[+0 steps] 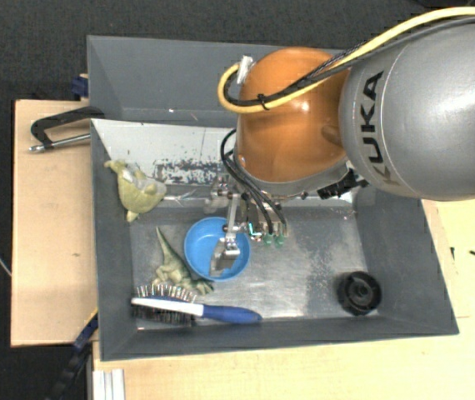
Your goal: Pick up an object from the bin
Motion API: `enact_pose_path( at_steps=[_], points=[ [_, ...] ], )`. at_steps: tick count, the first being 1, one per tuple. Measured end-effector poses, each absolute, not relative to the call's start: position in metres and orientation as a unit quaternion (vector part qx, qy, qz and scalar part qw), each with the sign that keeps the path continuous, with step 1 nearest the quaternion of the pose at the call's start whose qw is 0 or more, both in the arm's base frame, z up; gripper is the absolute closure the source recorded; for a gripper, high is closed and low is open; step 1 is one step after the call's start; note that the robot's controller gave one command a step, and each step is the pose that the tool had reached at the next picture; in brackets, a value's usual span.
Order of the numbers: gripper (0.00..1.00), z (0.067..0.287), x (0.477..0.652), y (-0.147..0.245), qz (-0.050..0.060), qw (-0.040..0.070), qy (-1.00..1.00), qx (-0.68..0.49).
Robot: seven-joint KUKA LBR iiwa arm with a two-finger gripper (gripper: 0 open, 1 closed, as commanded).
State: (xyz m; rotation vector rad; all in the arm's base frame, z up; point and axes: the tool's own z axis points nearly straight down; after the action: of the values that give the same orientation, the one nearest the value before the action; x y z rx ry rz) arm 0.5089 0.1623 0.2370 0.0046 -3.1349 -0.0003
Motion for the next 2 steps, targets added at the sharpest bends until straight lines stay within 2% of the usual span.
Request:
enact_pose_path(
  at_steps=[1,2],
  points=[
    [0.0,0.196,0.538,0.147,0.0,0.001,-0.994,0.106],
    [0.0,0.094,0.533,0.069,0.001,0.003,-0.995,0.101]
  ],
)
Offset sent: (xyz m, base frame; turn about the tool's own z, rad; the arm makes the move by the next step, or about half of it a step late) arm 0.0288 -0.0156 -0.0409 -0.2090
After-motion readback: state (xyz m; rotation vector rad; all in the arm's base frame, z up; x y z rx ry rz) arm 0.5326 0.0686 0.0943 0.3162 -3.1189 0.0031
